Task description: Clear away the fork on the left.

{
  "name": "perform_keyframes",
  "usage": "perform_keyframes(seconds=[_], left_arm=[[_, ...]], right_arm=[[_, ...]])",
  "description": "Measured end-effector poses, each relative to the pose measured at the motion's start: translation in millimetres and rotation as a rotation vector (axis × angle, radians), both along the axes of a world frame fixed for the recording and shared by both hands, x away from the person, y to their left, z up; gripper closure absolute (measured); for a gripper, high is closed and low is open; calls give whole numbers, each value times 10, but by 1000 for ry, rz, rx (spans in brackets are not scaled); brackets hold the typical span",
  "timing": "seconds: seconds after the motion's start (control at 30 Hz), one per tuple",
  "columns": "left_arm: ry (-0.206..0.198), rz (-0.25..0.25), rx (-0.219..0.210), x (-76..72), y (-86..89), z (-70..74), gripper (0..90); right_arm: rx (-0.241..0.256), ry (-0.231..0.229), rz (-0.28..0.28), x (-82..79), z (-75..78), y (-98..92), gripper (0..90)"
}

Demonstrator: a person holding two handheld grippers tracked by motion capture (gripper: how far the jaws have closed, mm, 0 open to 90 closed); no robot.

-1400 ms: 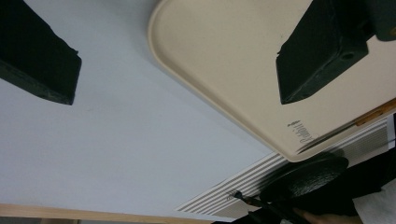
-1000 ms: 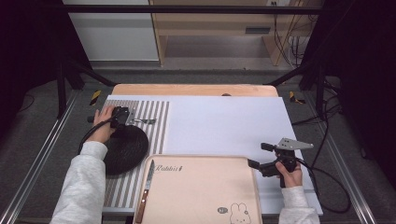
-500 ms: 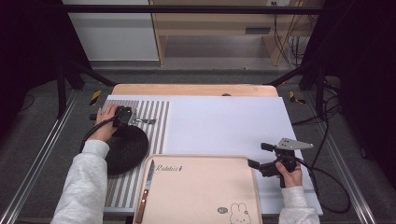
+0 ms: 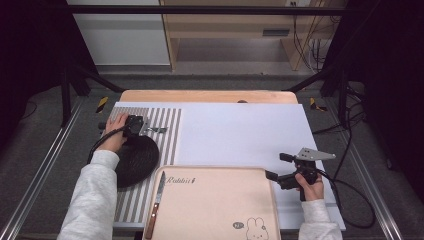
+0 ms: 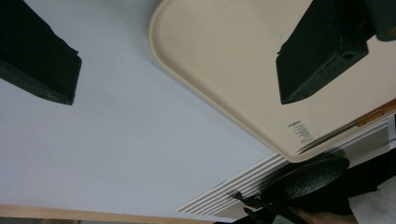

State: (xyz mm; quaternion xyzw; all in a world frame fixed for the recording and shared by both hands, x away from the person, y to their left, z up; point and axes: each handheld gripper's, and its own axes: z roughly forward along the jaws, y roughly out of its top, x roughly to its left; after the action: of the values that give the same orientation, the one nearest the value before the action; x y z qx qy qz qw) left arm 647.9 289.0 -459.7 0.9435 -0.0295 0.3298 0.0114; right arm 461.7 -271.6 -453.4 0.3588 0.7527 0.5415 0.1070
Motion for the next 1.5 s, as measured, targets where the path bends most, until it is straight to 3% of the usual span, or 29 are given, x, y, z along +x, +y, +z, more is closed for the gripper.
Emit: perform_keyframes(seconds=[0.3, 0.57, 0.83, 0.9, 1.33, 1.4, 1.5], left_arm=[[-3, -12, -15, -11, 28, -21, 750], [-9, -43, 22, -11, 1, -29, 768], [-11, -17, 1, -35, -2, -10, 770], [-24, -1, -19, -59, 1, 21, 771], [-53, 32, -49, -234, -47, 328, 771], [-60, 38, -79, -296, -51, 398, 771], [-62, 43, -71, -372, -82, 453, 771]], right_arm=[[0, 1, -1, -3, 4, -4, 3], [0, -1, 1, -5, 6, -7, 3], [0, 0, -1, -5, 6, -6, 3], [2, -2, 0, -6, 8, -7, 3], [16, 2, 6, 12, -13, -4, 4], [7, 10, 3, 18, -27, -2, 4], [19, 2, 7, 0, -15, -7, 4]])
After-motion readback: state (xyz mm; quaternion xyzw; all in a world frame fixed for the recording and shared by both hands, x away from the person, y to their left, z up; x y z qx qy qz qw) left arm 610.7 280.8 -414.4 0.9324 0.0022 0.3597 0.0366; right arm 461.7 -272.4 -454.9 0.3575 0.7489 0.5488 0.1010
